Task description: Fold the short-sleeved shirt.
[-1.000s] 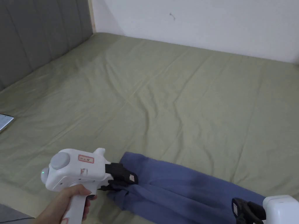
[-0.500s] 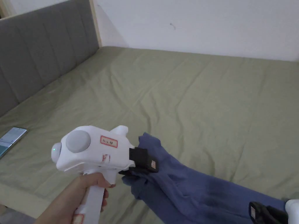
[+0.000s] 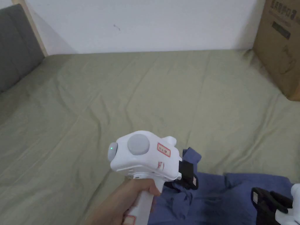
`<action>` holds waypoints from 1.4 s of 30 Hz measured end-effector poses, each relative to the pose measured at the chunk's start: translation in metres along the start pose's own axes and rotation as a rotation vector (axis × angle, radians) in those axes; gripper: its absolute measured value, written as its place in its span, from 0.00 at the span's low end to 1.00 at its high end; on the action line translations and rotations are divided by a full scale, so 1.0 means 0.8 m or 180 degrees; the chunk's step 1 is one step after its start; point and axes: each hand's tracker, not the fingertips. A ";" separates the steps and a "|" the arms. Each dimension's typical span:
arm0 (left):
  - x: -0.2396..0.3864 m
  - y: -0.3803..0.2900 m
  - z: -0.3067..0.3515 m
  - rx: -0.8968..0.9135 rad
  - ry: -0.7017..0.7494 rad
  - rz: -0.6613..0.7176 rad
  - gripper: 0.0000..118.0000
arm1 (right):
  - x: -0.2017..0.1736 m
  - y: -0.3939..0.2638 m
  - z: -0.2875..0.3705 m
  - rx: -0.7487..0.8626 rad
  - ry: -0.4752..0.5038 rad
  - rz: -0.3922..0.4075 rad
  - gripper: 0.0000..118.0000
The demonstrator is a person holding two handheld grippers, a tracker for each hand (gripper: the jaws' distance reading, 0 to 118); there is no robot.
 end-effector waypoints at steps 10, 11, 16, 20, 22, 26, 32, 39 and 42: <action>0.012 -0.004 0.002 0.0062 -0.0089 -0.0203 0.93 | 0.034 -0.016 0.017 -0.0046 -0.0180 -0.0121 0.00; 0.004 -0.001 0.015 0.0139 -0.0073 -0.0153 0.93 | 0.033 -0.016 0.017 -0.0043 -0.0171 -0.0128 0.00; -0.043 -0.005 0.050 0.0308 0.0229 0.0180 0.79 | 0.022 -0.018 0.016 -0.0010 -0.0078 -0.0108 0.00; -0.057 -0.023 0.034 0.0266 0.0720 0.0151 0.05 | 0.012 -0.016 0.010 -0.0019 -0.0003 -0.0090 0.00; -0.058 -0.027 0.020 0.0133 0.0591 0.0088 0.05 | 0.009 -0.017 0.008 -0.0027 0.0057 -0.0093 0.00; -0.048 -0.022 -0.006 0.0052 0.0354 0.0065 0.03 | 0.005 -0.017 0.010 -0.0024 0.0073 -0.0023 0.00; -0.022 -0.014 -0.024 -0.0045 0.0003 0.0113 0.03 | 0.011 -0.019 0.013 -0.0036 0.0051 0.0011 0.00; -0.014 -0.013 -0.047 -0.0189 0.0448 0.0001 0.03 | 0.024 -0.025 0.015 -0.0071 0.0009 -0.0056 0.00; -0.014 -0.017 -0.044 -0.0173 0.0295 0.0113 0.03 | 0.027 -0.027 0.016 -0.0073 0.0001 -0.0072 0.00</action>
